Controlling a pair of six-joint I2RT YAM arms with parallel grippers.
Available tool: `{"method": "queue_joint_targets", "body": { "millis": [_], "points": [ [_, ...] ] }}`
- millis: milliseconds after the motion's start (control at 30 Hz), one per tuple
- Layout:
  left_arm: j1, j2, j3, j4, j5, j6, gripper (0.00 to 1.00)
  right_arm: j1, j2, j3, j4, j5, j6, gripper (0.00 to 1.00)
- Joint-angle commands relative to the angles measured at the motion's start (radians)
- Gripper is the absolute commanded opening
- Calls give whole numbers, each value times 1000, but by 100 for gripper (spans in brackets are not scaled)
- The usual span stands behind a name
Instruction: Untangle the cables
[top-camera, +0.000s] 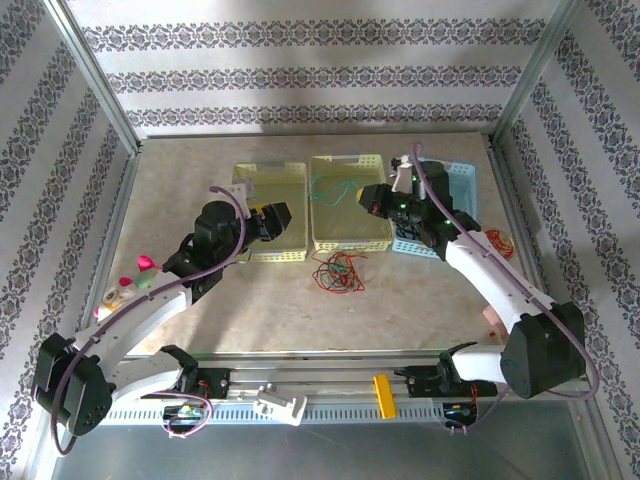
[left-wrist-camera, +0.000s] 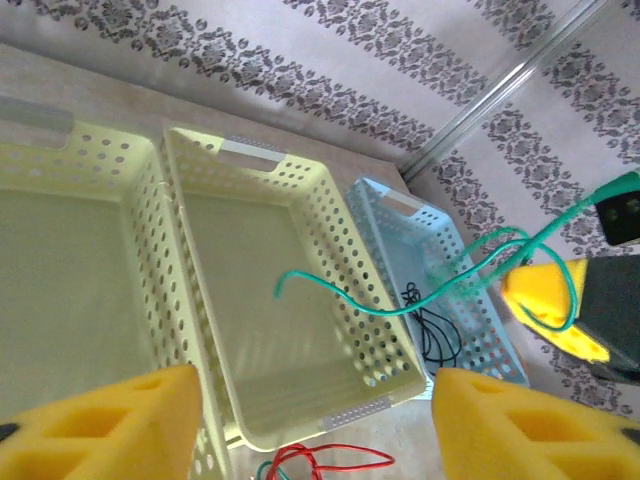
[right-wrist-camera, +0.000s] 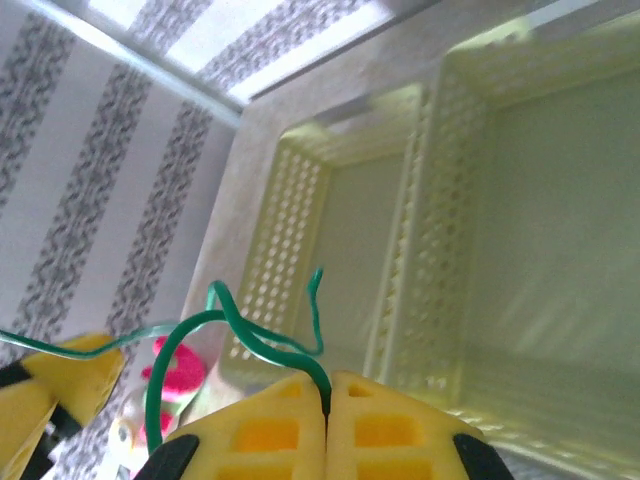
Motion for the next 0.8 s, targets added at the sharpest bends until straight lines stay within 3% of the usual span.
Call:
{"method": "queue_joint_targets", "body": {
  "millis": [0, 133, 333, 500, 633, 767],
  "points": [
    [13, -6, -2, -36, -82, -14, 70, -20, -4, -21, 59, 73, 50, 0],
    [12, -5, 8, -159, -175, 2, 71, -33, 55, -9, 77, 172, 54, 0],
    [0, 16, 5, -253, -158, 16, 71, -45, 196, -9, 159, 284, 144, 0],
    [-40, 21, -2, -262, -171, 34, 72, -46, 313, -21, 235, 267, 253, 0],
    [-73, 46, 20, -280, -177, 78, 73, -35, 337, -33, 242, 268, 254, 0],
    [-99, 86, 57, -312, -188, 116, 73, -28, 309, -22, 174, 283, 194, 37]
  ]
}}
